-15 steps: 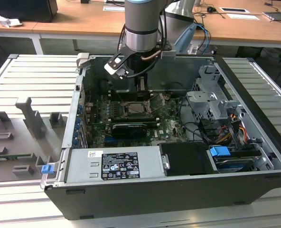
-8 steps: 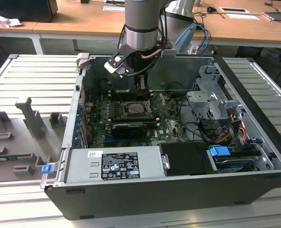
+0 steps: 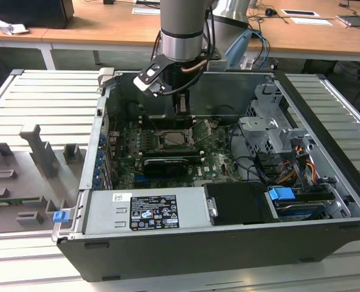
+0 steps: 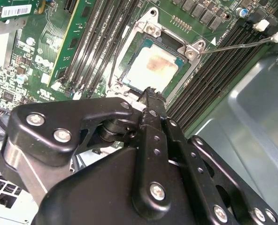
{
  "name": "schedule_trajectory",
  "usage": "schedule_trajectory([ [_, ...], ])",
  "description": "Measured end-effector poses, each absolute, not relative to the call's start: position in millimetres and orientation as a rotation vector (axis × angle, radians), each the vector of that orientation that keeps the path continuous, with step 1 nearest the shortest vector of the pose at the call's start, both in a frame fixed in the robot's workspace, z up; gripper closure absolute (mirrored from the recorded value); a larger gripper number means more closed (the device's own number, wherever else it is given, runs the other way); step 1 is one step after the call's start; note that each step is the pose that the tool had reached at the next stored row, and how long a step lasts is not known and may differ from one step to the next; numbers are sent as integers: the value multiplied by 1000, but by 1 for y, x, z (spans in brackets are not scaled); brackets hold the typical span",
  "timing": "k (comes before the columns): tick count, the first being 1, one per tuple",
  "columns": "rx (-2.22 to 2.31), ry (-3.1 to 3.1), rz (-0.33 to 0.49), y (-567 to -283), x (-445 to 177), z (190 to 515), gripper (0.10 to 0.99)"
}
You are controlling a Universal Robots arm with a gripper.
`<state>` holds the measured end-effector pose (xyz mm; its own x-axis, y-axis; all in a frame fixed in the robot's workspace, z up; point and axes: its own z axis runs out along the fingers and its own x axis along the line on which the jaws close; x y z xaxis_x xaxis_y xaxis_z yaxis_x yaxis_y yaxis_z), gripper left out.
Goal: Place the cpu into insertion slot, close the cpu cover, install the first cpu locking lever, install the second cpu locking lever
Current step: 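Close the cpu cover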
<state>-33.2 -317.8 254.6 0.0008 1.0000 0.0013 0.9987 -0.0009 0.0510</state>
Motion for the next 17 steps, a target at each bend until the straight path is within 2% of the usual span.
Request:
schedule_trajectory([
  [17,2197,2195,53,-318,-18,260,980],
])
